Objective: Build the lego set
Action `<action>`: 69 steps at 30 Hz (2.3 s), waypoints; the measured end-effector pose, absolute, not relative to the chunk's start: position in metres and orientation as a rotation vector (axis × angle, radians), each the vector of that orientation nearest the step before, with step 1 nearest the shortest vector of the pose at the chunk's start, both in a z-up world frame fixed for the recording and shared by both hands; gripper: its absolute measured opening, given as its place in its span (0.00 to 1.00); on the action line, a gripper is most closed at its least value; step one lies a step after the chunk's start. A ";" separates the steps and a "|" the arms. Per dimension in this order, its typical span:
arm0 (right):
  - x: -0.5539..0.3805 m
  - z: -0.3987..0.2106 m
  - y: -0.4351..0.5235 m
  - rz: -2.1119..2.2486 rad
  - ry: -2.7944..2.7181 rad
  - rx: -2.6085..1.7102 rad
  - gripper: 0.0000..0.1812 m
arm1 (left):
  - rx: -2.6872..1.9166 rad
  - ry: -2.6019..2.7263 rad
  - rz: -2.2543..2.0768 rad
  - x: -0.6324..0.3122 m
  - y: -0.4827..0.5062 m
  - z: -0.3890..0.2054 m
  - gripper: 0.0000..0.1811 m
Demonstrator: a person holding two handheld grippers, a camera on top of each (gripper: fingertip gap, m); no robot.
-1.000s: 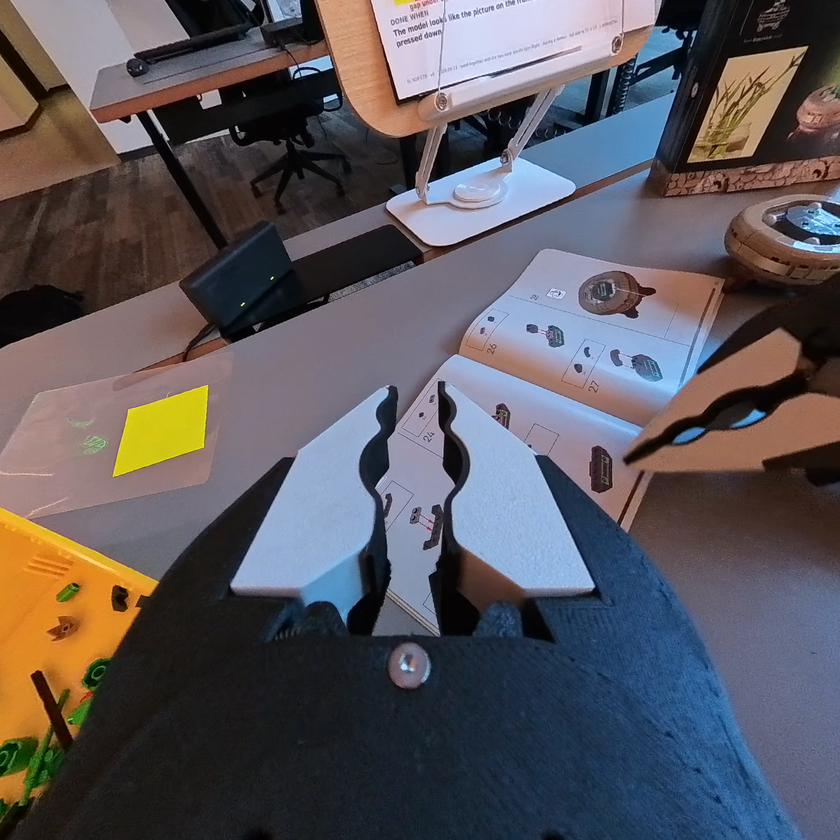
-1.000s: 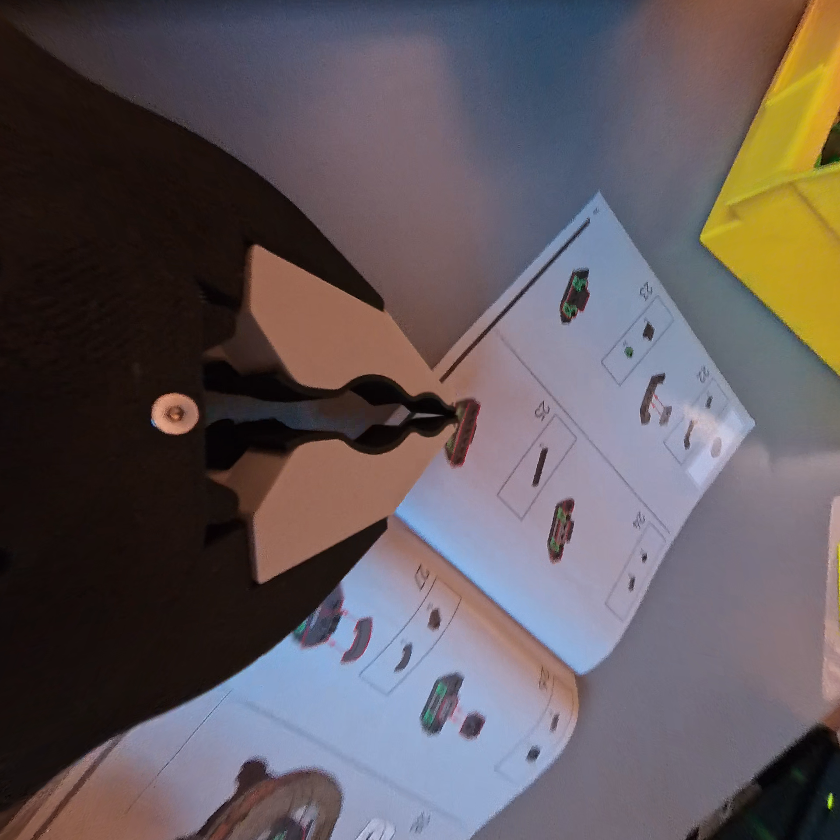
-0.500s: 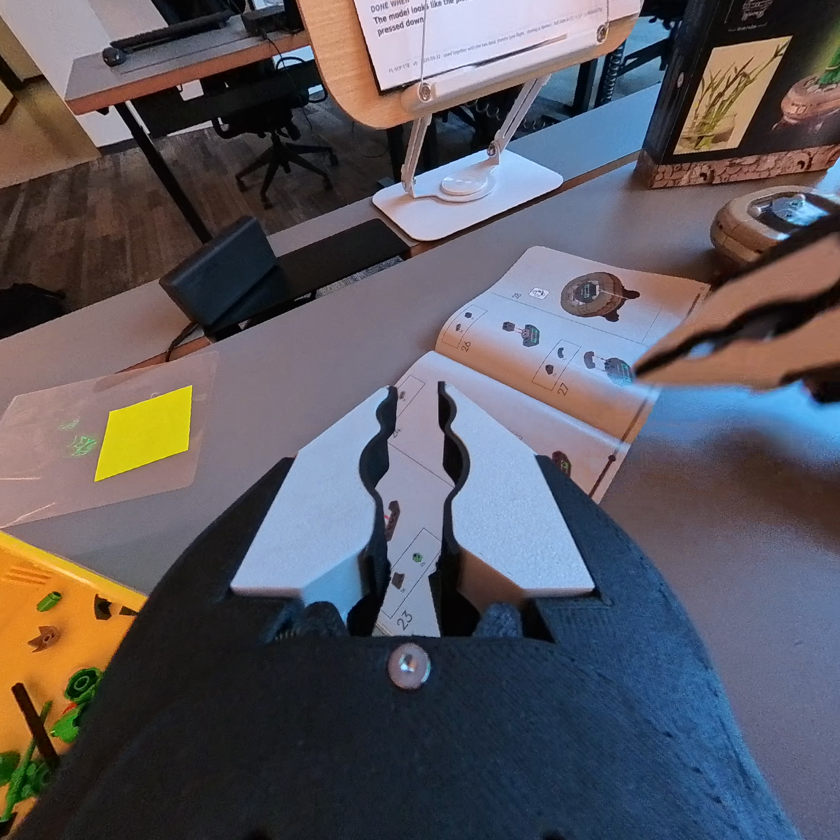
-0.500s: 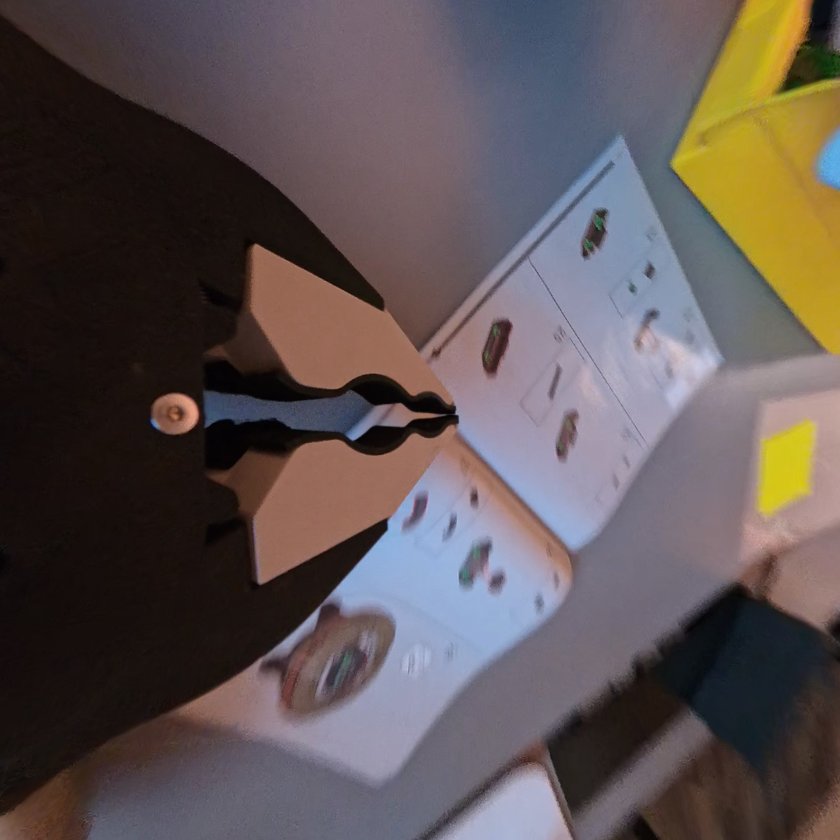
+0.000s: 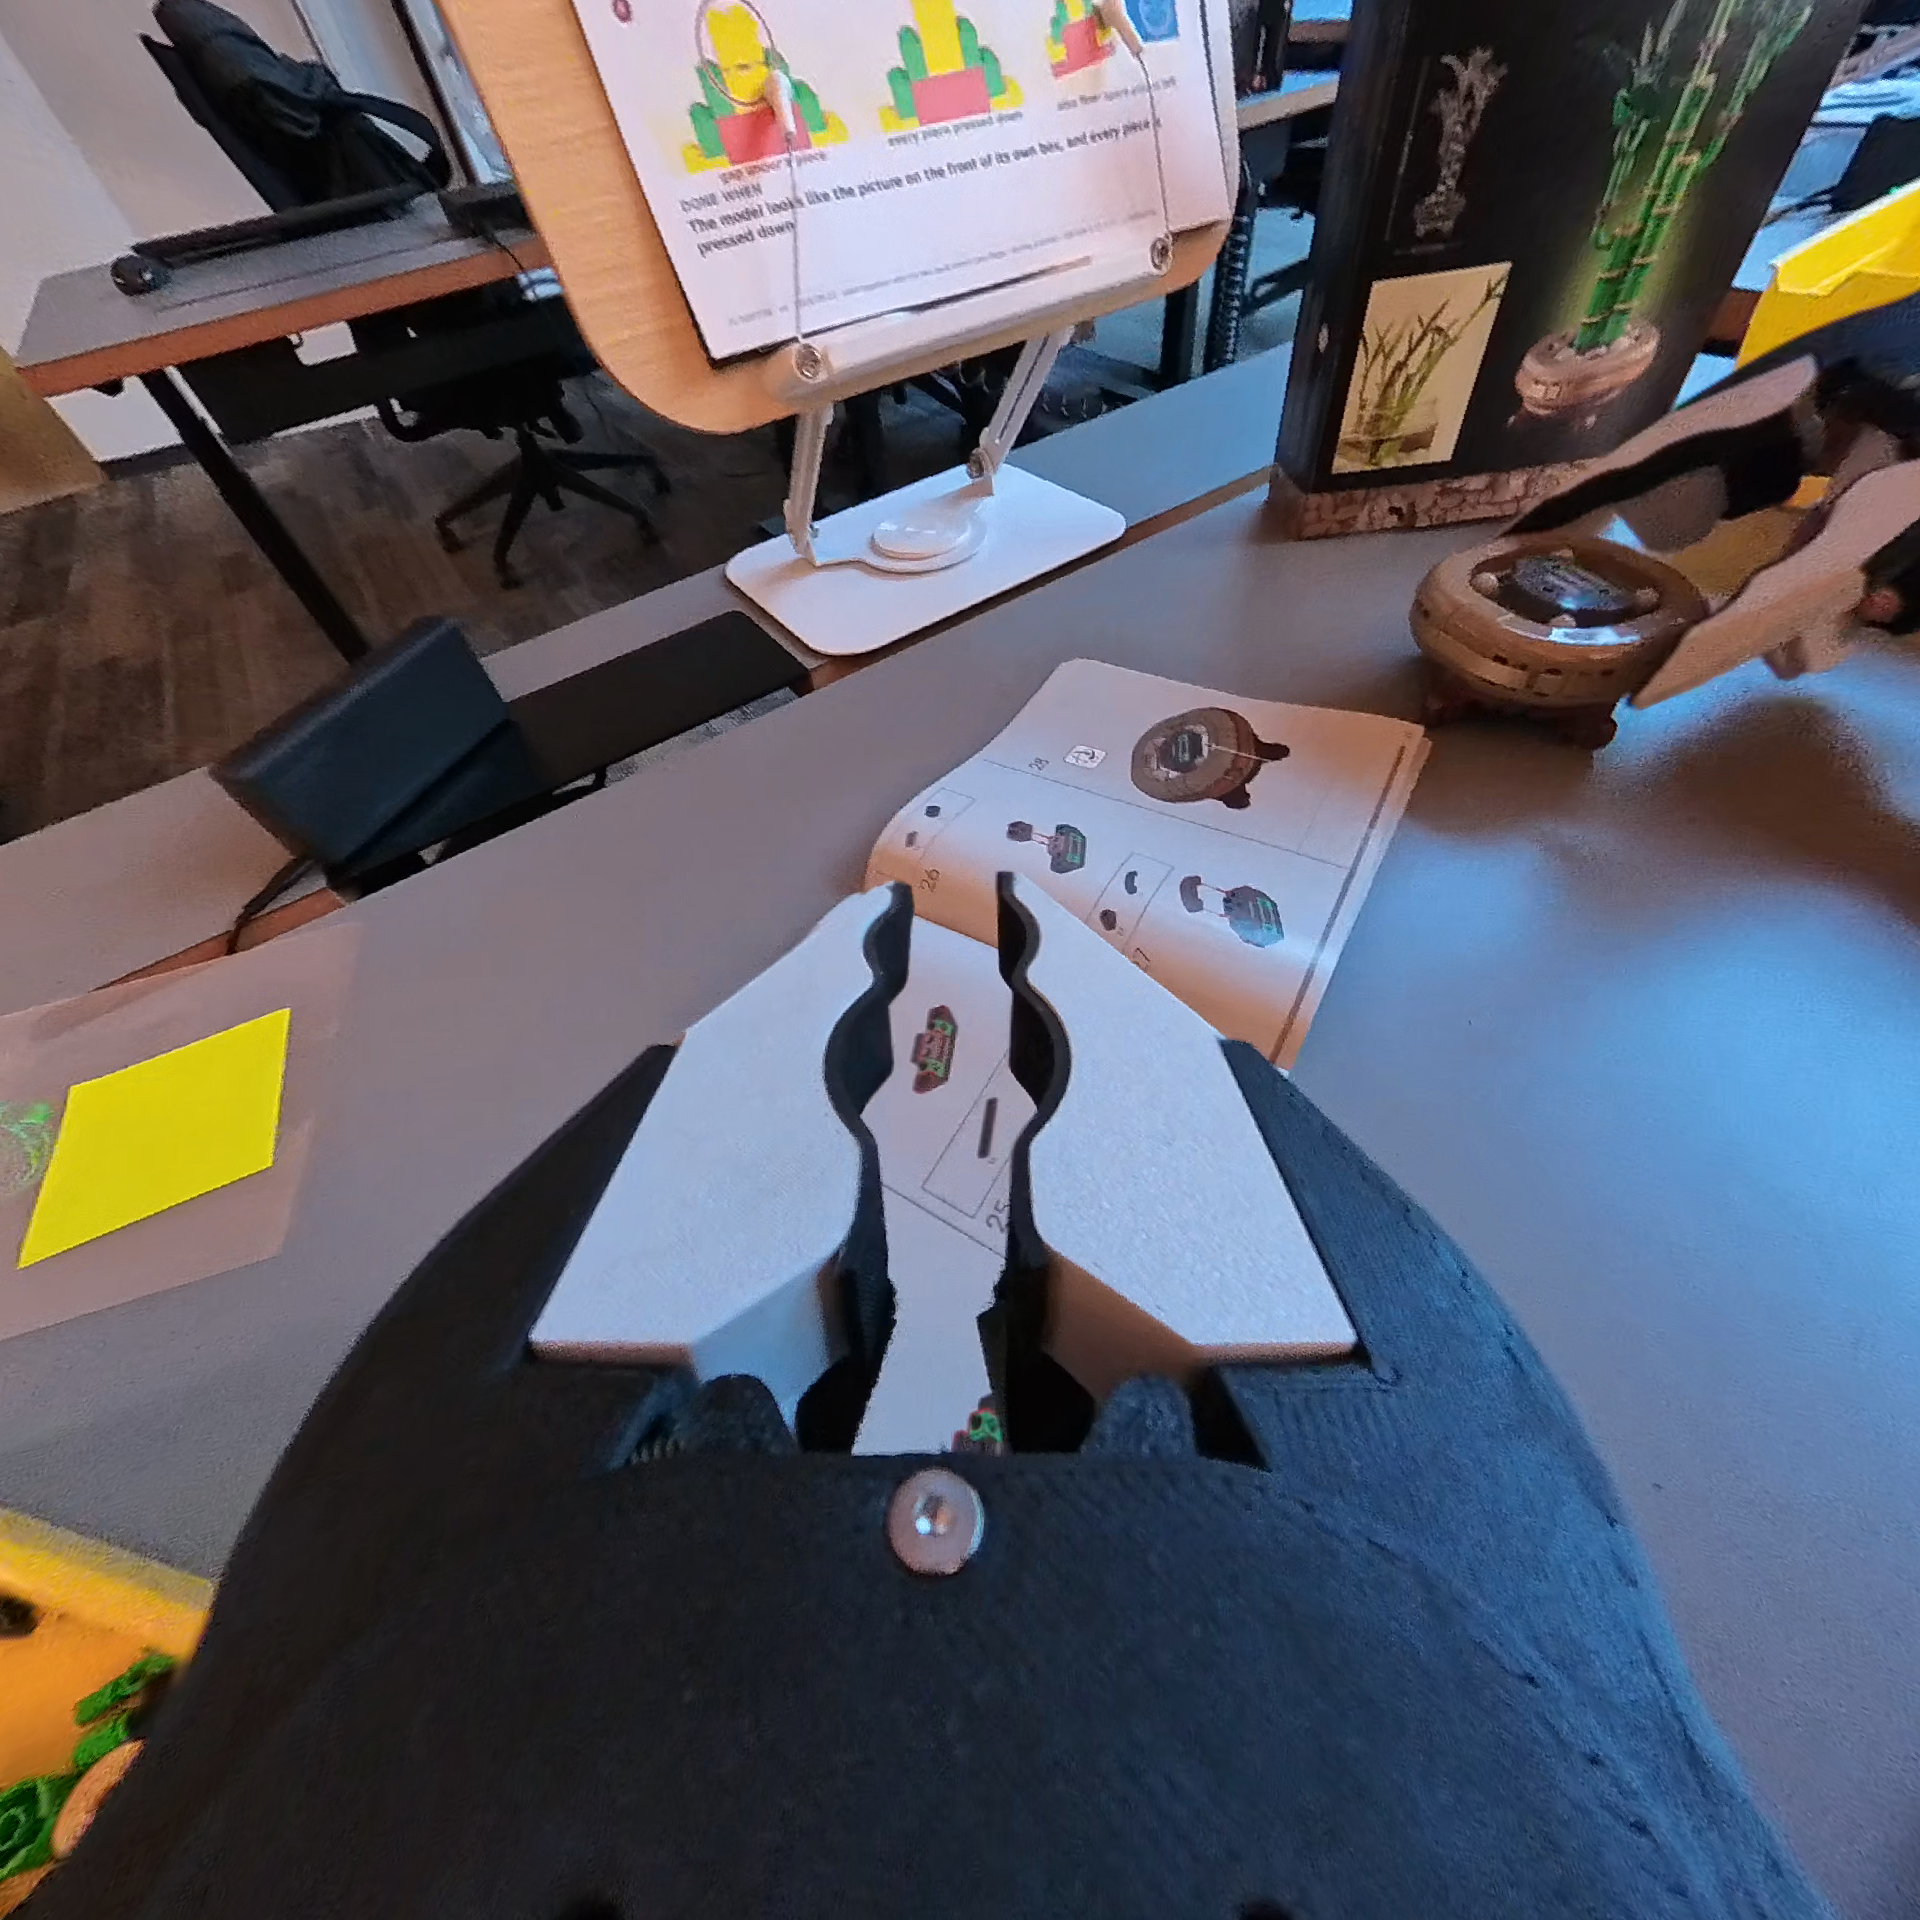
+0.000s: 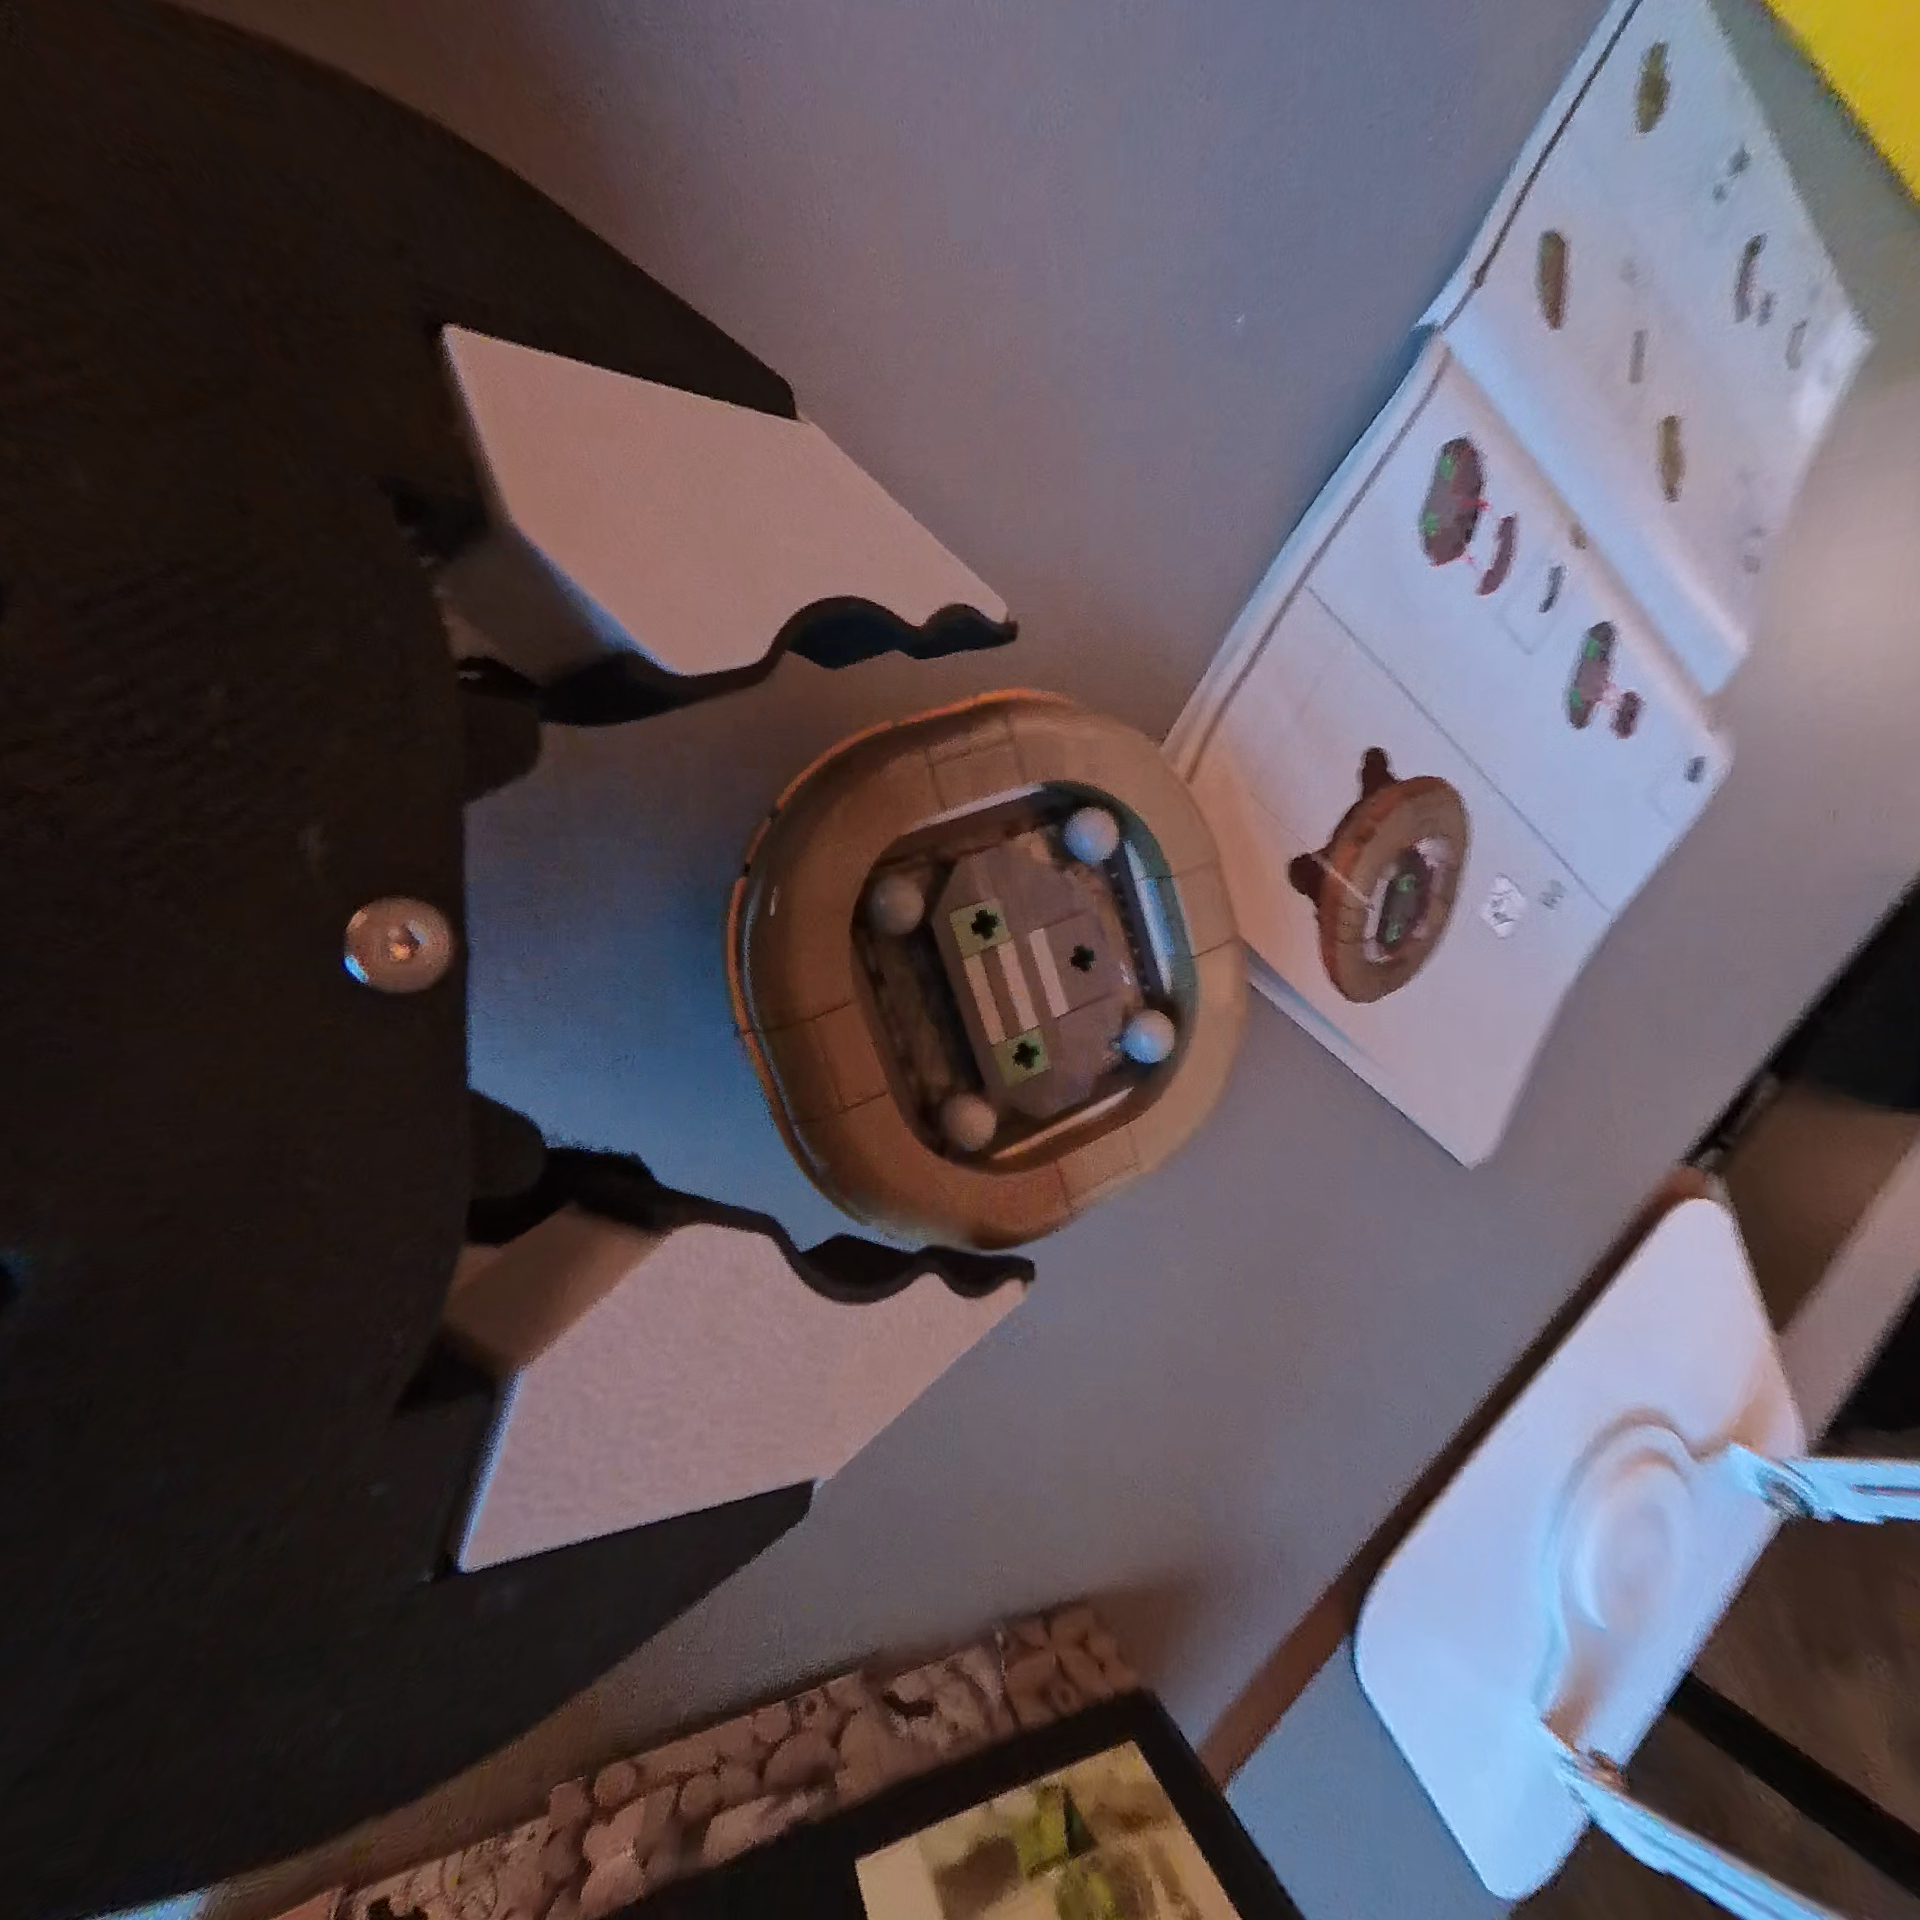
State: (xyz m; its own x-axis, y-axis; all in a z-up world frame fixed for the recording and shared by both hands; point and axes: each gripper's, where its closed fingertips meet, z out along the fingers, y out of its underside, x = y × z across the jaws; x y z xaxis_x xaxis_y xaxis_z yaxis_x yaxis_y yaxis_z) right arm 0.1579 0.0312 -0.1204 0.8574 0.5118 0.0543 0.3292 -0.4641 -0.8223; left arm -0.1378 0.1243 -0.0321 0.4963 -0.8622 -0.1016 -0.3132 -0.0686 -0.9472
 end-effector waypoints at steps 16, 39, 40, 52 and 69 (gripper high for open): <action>0.132 -0.129 -0.006 0.366 -0.618 -2.367 0.61 | -1.664 1.052 -0.621 -0.134 0.124 -0.043 0.09; 0.060 -0.125 -0.037 0.829 -0.692 -2.427 0.54 | -1.618 1.229 -0.963 -0.087 0.064 -0.047 0.15; 0.052 -0.124 -0.041 0.867 -0.716 -2.433 0.54 | -1.588 1.290 -1.039 -0.079 0.048 -0.048 0.19; -0.004 -0.144 -0.057 0.898 -1.029 -2.299 0.49 | -1.610 1.615 -1.034 -0.031 -0.050 -0.073 0.26; -0.042 -0.125 -0.051 0.789 -1.160 -1.906 0.54 | -1.739 1.740 -0.789 -0.062 -0.053 -0.087 0.21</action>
